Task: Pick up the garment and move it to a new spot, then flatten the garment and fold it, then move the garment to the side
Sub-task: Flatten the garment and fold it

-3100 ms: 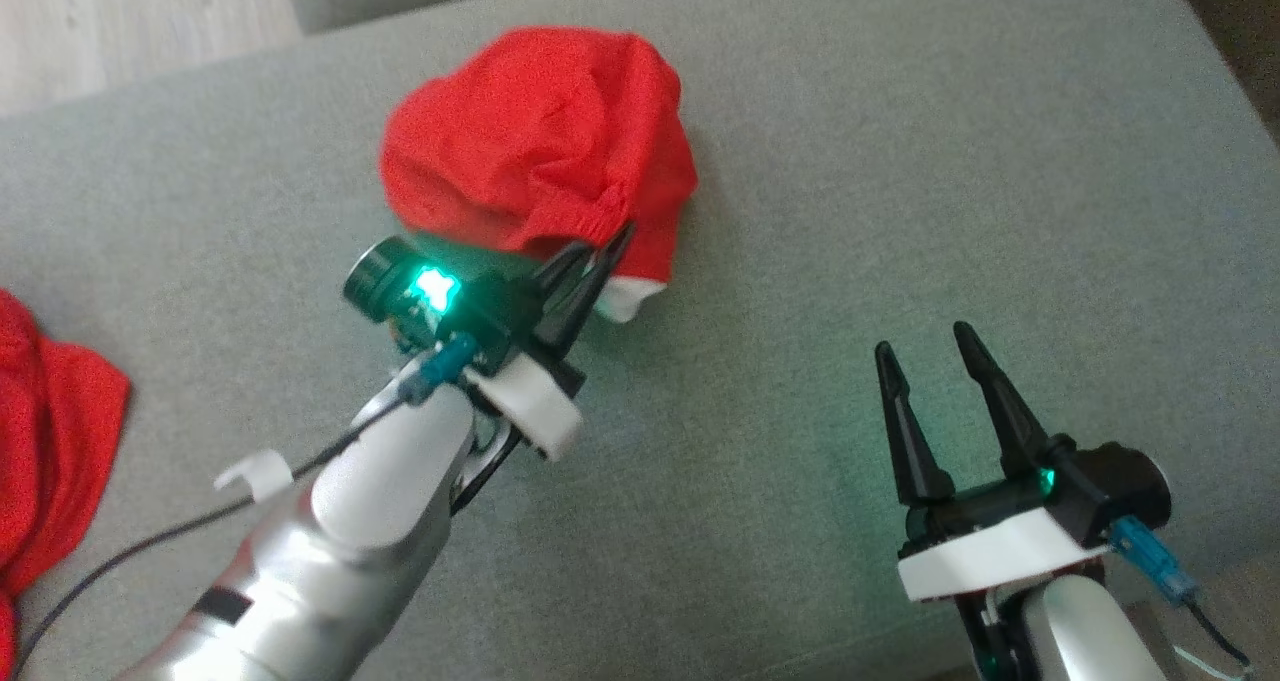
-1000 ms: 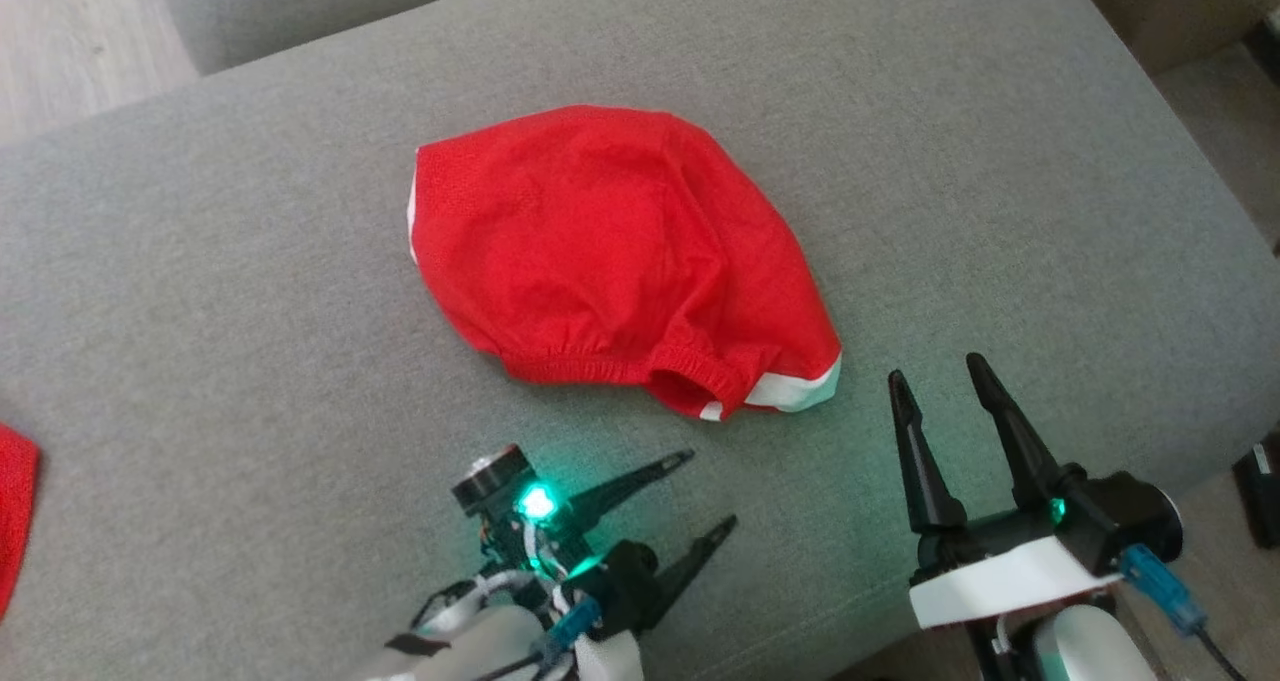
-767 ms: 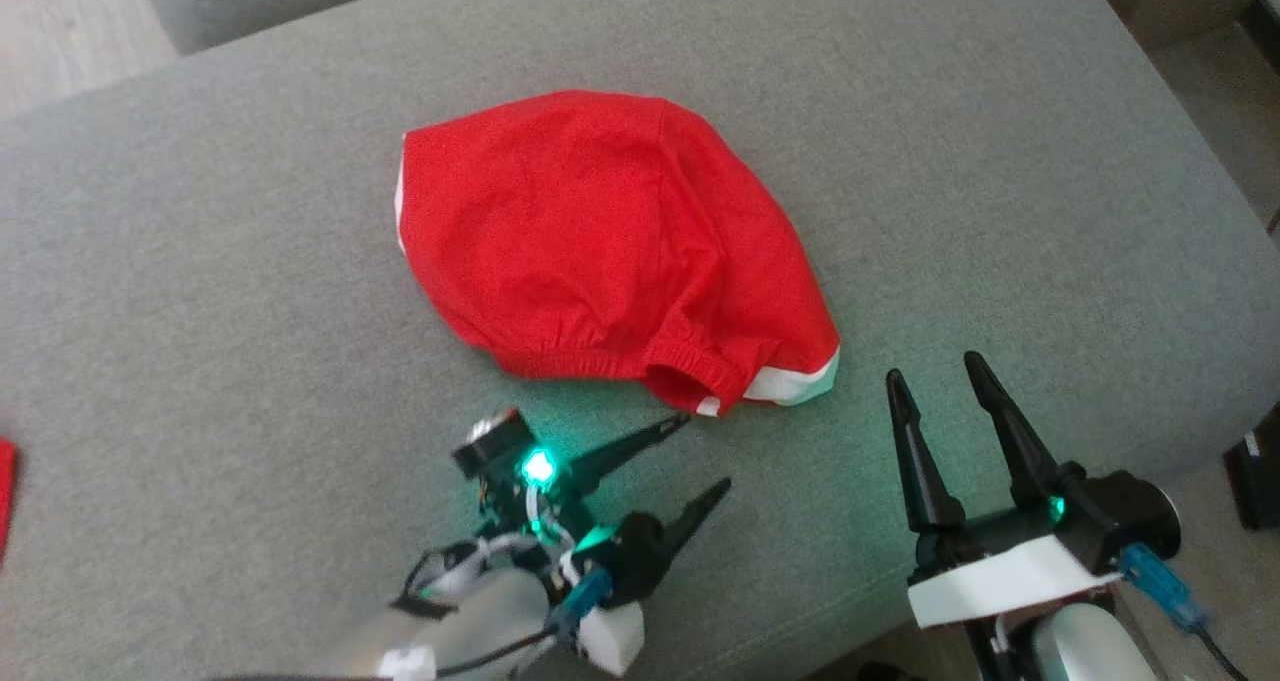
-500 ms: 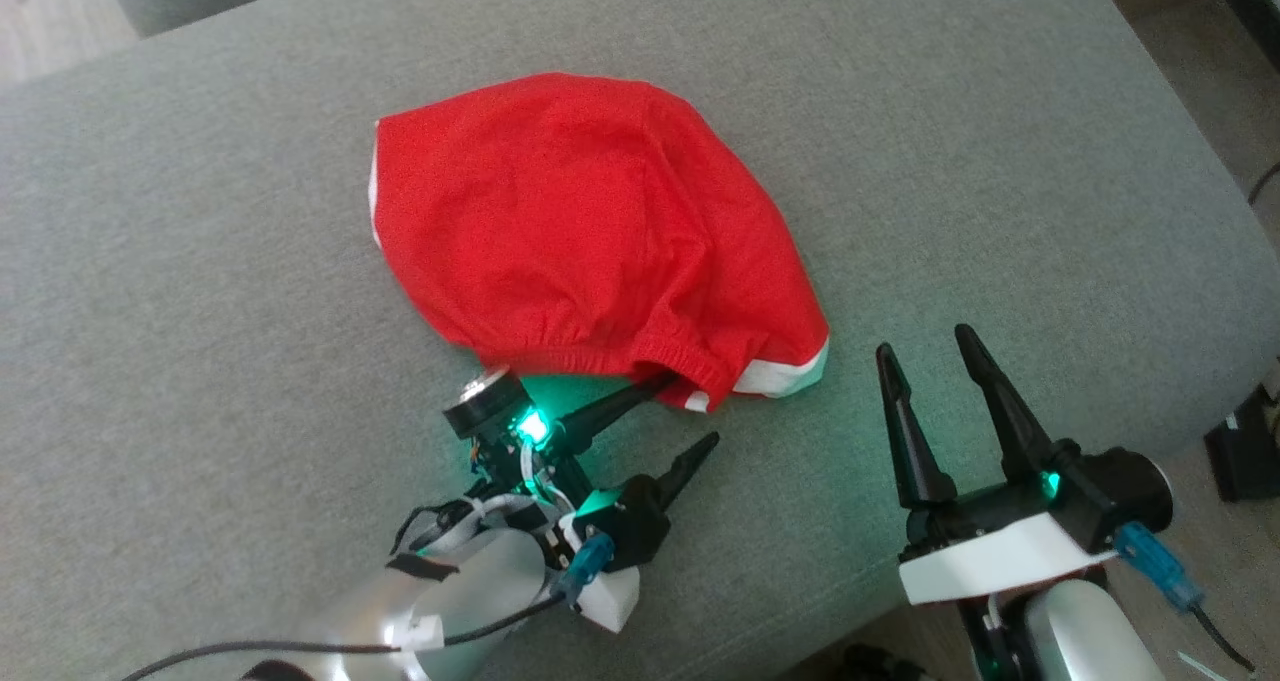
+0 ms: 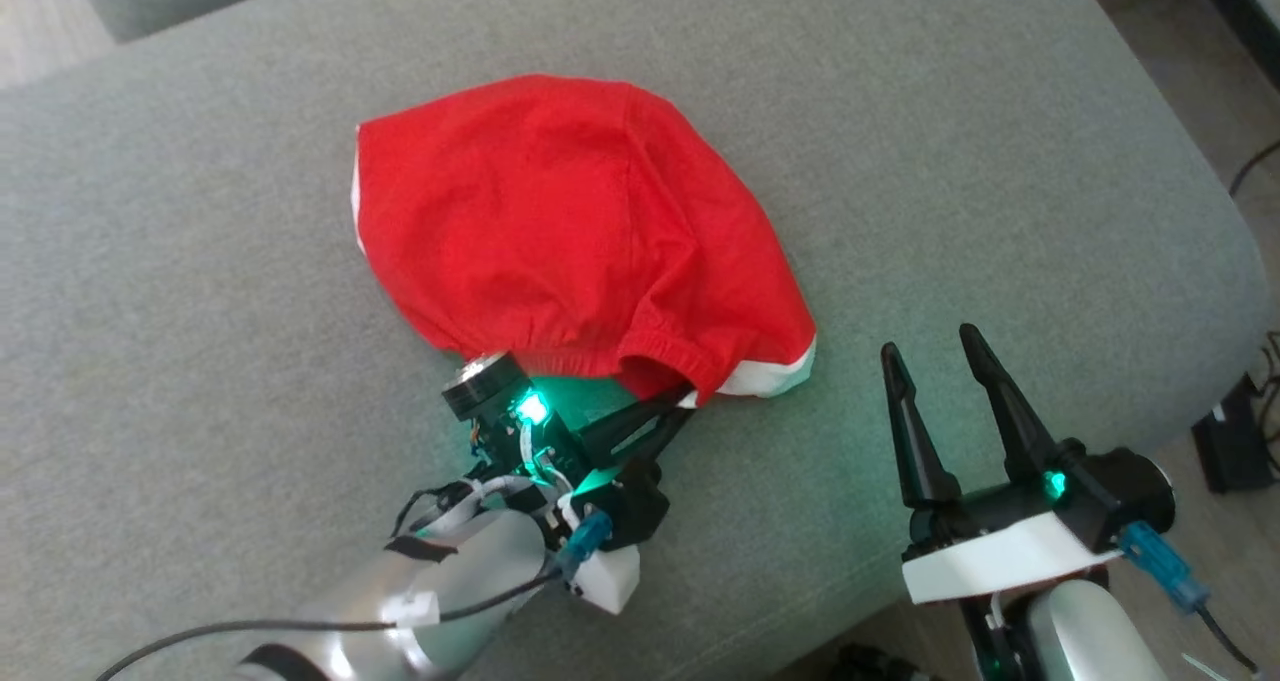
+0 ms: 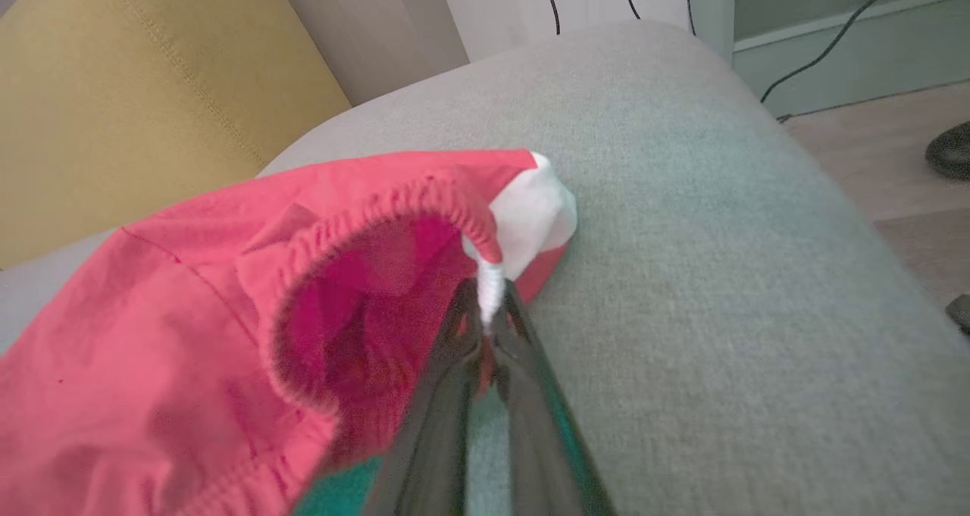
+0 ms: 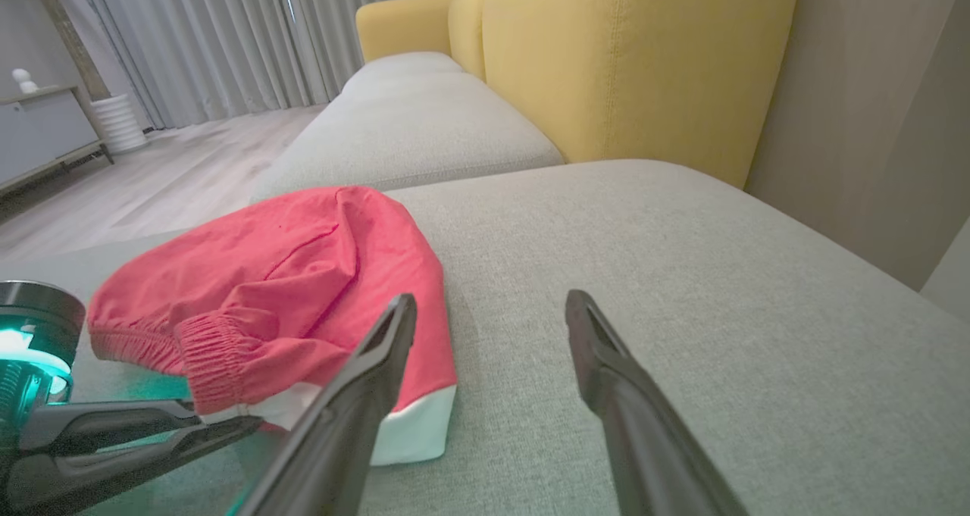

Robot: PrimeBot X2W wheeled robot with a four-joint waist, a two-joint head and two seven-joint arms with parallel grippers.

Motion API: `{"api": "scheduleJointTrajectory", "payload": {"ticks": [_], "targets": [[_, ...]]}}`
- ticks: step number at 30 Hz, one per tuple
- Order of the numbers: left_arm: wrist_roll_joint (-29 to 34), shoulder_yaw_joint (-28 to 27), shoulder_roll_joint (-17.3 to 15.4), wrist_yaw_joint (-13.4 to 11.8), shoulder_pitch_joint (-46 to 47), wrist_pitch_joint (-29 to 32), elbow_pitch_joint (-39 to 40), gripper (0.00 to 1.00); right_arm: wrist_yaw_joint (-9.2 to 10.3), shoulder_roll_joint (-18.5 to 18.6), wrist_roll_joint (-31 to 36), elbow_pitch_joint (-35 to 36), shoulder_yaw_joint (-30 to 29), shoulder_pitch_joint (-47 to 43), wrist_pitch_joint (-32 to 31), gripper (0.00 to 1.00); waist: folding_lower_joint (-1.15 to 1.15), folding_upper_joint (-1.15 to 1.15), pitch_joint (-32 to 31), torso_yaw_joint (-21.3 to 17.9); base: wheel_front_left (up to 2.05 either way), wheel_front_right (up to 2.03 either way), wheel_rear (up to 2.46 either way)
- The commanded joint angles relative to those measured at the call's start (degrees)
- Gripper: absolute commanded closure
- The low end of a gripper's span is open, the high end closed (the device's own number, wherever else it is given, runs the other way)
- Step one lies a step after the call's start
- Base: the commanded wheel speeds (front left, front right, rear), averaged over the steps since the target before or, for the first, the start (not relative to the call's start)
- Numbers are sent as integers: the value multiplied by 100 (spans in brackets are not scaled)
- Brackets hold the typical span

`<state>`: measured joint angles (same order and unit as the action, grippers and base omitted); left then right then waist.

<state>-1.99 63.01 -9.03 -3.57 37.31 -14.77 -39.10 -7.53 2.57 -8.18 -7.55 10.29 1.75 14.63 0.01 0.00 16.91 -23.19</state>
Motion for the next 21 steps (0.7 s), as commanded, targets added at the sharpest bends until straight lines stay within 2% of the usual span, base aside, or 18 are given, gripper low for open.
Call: {"api": "scheduleJointTrajectory", "payload": {"ticks": [1, 7, 10, 16, 21], "targets": [[-124, -163, 34, 80, 140, -23, 164, 100, 4, 31, -50, 151, 85, 71, 37, 0, -1, 0, -126, 46, 0, 0, 0], [-770, -549, 199, 780, 393, -23, 575, 100, 4, 31, -77, 165, 128, 5, 37, 0, -1, 0, -495, 130, 0, 0, 0], [-1171, -705, 282, 1019, 824, -23, 721, 100, 4, 31, -79, 138, 150, -47, 37, 0, -1, 0, -695, 181, 0, 0, 0], [-2304, -764, 343, 1101, 2166, 299, 951, 100, 4, 31, -77, 57, 242, -178, 37, 0, -1, 0, -1071, 333, 0, 0, 0], [-3320, -918, 129, 1103, 2951, 592, 1154, 100, 4, 31, -65, 92, 226, -221, 37, 0, -1, 0, -1184, 645, 0, 0, 0]]}}
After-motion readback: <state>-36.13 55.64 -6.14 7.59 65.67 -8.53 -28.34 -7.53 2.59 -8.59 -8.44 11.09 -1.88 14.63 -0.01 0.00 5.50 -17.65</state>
